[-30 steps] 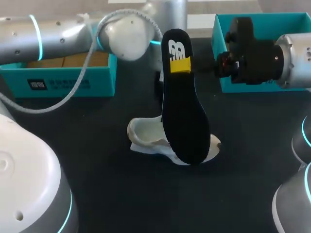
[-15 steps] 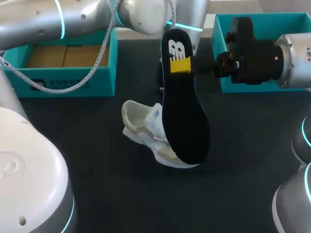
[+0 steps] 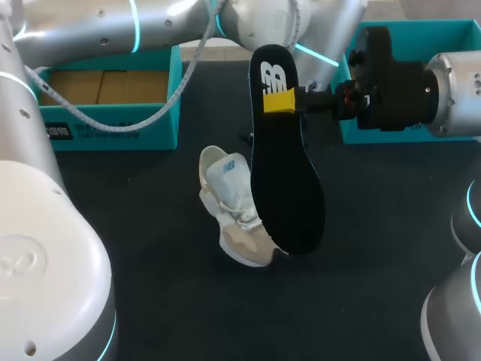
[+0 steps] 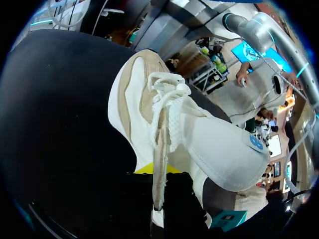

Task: Take the shoe out of the shoebox, open the shoe tongue, remove and reinsert the insole, then place the shoe into the shoebox

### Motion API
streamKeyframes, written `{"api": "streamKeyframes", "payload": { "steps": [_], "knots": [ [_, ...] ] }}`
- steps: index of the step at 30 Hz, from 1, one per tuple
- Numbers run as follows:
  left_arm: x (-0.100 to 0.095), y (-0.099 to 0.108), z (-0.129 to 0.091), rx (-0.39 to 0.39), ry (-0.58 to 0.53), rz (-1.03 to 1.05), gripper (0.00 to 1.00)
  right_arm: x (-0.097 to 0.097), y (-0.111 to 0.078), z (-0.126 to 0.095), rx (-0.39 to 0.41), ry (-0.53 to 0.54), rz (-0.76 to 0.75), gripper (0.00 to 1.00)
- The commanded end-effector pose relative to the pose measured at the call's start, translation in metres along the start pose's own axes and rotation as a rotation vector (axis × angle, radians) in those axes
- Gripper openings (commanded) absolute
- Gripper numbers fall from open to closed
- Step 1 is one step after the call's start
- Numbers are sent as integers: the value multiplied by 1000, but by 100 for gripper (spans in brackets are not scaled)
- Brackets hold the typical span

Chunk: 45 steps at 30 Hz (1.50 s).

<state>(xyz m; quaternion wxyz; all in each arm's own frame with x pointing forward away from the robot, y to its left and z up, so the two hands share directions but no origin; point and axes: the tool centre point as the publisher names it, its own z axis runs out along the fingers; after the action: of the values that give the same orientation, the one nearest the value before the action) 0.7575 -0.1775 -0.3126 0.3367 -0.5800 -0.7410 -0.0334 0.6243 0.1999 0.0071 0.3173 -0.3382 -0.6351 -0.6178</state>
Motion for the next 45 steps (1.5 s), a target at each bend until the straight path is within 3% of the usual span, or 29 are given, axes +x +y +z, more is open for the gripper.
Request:
{"api": "streamKeyframes", "payload": {
  "steps": [1, 6, 12, 30, 45],
  "knots": [
    [-2, 8, -11, -220, 249, 317, 0, -1, 2, 5, 1, -2, 2, 0],
    [-6, 15, -19, -278, 213, 339, 0, -1, 2, 5, 1, -2, 2, 0],
    [-19, 11, -20, -404, 199, 340, 0, -1, 2, 5, 1, -2, 2, 0],
    [-43, 10, -6, -410, 152, 112, 0, -1, 2, 5, 1, -2, 2, 0],
    [-64, 15, 23, -393, 183, 20, 0, -1, 2, 5, 1, -2, 2, 0]
  ]
}}
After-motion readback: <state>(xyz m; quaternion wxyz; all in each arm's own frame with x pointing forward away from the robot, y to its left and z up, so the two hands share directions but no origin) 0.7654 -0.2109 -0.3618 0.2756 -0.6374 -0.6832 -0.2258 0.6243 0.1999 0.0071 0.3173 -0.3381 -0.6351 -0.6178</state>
